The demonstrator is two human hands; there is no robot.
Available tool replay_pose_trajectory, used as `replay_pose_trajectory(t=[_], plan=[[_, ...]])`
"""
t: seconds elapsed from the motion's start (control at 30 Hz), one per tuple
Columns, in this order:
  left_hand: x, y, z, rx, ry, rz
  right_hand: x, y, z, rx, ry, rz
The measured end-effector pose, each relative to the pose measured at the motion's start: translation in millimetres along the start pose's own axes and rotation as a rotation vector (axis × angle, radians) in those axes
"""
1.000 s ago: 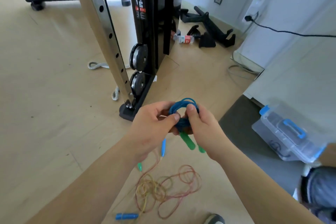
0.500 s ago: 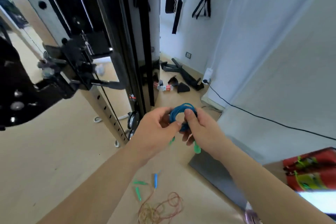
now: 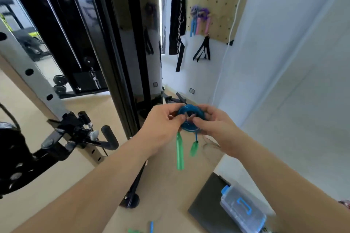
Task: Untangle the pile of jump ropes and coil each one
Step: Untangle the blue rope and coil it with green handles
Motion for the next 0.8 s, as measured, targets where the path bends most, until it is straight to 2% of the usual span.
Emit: replay_pose_trajectory(t=[0.07, 0.23, 0.4, 0.57, 0.8], plan=[[-6, -20, 10, -0.010, 0.007, 0.018, 18, -15, -17, 0.022, -0.039, -0.037], [-5, -92, 19, 0.040, -0.020, 0.096, 62, -72, -49, 0.053, -0.057, 0.121], [3, -170, 12, 0.061, -0.037, 0.122, 86, -140, -59, 0.006, 0.034, 0.088], [15, -313, 3, 0.026, -0.094, 0.110, 125, -264, -83, -0.059, 0.198, 0.169], [42, -520, 10, 0.015, -0.077, 0.069, 186, -453, -147, -0.095, 0.355, 0.144]])
Point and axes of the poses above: each hand's wrist, its own y-axis away from the middle knuckle, its own x-axis out of the back of the hand, z = x × y, the point moved 5 cm from there along -y, towards the middle knuckle, and after that the axes turned 8 degrees about y, right-handed, at the moved point
